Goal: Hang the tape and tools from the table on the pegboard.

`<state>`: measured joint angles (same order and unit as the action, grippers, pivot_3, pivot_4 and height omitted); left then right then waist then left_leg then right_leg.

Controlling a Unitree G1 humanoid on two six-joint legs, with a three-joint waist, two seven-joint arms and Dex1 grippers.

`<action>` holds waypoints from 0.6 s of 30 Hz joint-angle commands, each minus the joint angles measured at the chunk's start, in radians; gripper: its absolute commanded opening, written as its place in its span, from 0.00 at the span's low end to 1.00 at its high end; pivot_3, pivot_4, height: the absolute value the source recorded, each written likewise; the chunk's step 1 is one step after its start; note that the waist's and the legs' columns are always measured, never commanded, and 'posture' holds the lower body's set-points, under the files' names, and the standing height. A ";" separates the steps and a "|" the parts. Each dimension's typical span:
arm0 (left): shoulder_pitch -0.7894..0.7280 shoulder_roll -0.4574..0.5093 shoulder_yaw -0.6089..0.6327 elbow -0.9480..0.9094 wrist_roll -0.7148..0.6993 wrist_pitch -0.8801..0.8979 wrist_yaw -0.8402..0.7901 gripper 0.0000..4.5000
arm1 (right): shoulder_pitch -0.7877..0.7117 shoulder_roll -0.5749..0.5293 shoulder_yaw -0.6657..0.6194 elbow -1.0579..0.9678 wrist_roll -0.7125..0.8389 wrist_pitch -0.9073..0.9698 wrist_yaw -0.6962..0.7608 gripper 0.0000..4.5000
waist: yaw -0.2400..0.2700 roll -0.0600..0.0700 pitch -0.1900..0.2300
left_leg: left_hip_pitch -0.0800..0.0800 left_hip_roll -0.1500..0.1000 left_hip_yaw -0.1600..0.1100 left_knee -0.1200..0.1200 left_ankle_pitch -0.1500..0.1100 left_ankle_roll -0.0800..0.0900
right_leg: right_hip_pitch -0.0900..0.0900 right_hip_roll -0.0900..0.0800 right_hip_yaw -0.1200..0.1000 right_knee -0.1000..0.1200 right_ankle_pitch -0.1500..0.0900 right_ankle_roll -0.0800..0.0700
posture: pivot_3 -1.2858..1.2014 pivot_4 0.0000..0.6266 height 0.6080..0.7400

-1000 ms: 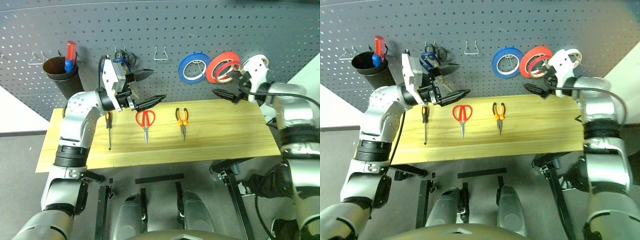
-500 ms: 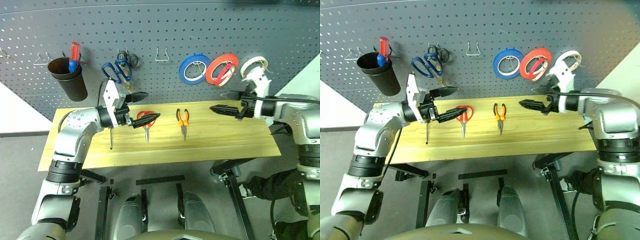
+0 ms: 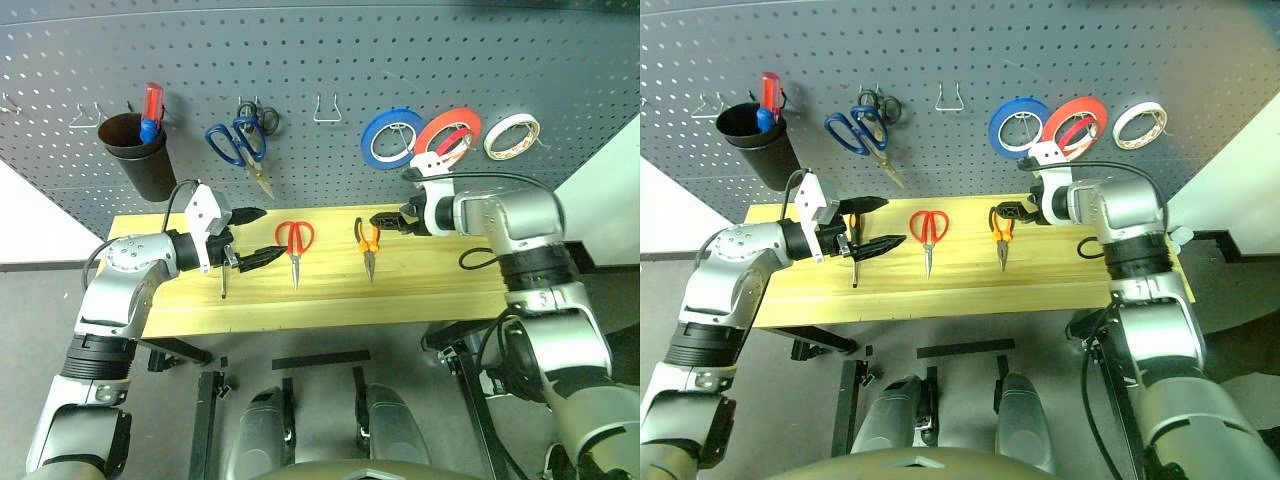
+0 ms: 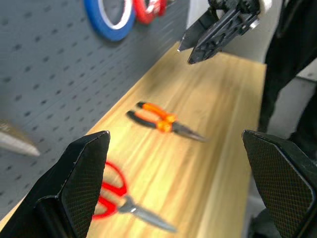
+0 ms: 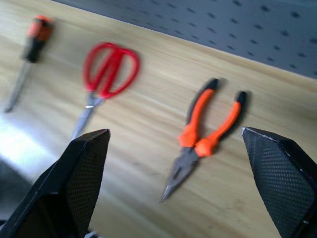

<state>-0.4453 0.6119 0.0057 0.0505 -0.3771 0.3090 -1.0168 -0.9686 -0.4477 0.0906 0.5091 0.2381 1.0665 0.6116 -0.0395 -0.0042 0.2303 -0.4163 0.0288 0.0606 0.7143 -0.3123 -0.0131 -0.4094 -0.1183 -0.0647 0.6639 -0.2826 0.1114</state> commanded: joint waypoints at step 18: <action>0.004 -0.001 0.008 0.000 0.036 -0.021 0.024 1.00 | -0.261 0.201 -0.115 0.651 -0.116 -0.343 -0.250 0.99 | -0.002 0.003 0.084 | -0.006 0.001 -0.003 -0.002 -0.001 0.002 | -0.009 0.000 0.001 0.002 0.000 0.000 | 0.53 0.63 0.94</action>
<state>-0.4440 0.6043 -0.0046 0.0696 -0.3383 0.2982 -0.9975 -1.1953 -0.2521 -0.0065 1.1499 0.1283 0.7539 0.3718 -0.0416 -0.0012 0.3141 -0.4241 0.0300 0.0580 0.7131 -0.3131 -0.0116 -0.4201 -0.1184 -0.0633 0.6661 -0.2828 0.1111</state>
